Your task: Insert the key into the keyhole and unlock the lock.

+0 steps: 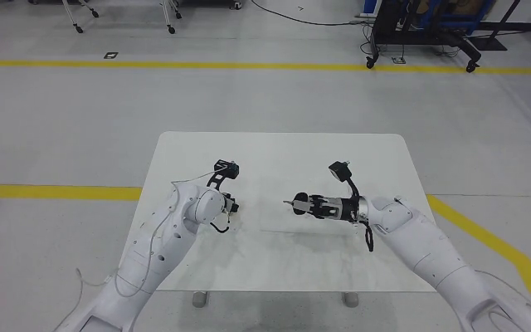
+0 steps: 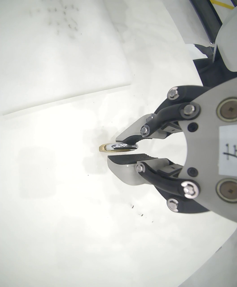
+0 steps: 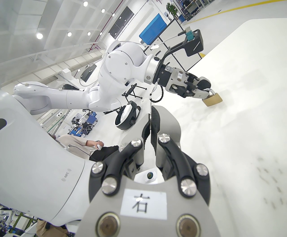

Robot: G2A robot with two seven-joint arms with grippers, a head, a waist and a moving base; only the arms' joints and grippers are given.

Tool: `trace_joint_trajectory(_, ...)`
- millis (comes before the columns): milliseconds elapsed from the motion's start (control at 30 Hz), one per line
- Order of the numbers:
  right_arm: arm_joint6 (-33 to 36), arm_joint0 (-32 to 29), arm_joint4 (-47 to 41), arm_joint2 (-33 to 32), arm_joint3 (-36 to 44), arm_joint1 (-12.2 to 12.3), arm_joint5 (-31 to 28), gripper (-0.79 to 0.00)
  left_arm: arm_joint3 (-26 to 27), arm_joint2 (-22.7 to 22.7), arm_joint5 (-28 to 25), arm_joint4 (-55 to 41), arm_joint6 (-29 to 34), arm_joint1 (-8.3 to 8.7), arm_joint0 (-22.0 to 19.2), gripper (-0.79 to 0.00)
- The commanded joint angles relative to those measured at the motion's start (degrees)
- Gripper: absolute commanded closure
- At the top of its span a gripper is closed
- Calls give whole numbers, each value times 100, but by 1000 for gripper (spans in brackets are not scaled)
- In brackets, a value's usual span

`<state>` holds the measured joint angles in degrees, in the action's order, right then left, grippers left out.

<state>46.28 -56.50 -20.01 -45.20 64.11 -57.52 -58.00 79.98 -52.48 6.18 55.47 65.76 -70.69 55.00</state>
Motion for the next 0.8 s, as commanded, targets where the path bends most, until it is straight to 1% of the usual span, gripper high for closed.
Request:
trace_joint_trajectory(0,0,0,0,0,0,0,0,0,-12,0,-5,3,0,-6,-5,-145)
trace_joint_trajectory(33,0,0,0,0,0,0,0,0,-17,-1,-7,4,-2,-9,-6,-139)
trace_joint_trajectory(167,0,0,0,0,0,0,0,0,-47,-10,-20,-4,-26,-19,-6,-169)
trace_joint_trajectory(267,0,0,0,0,0,0,0,0,-68,-18,-29,-25,-74,-30,-6,-166)
trace_joint_trajectory(333,0,0,0,0,0,0,0,0,-90,-22,-42,-18,-134,-36,-15,-188)
trace_joint_trajectory(400,0,0,0,0,0,0,0,0,-154,-24,-88,-30,-129,-42,-32,-175)
trace_joint_trajectory(467,0,0,0,0,0,0,0,0,-209,-16,-127,-49,-121,-51,-53,-135)
trace_joint_trajectory(500,0,0,0,0,0,0,0,0,-231,-10,-139,-55,-126,-56,-62,-77)
trace_joint_trajectory(533,0,0,0,0,0,0,0,0,-249,2,-163,-64,-133,-62,-68,0)
trace_joint_trajectory(767,0,0,0,0,0,0,0,0,-324,27,-223,-56,-149,-89,-120,0)
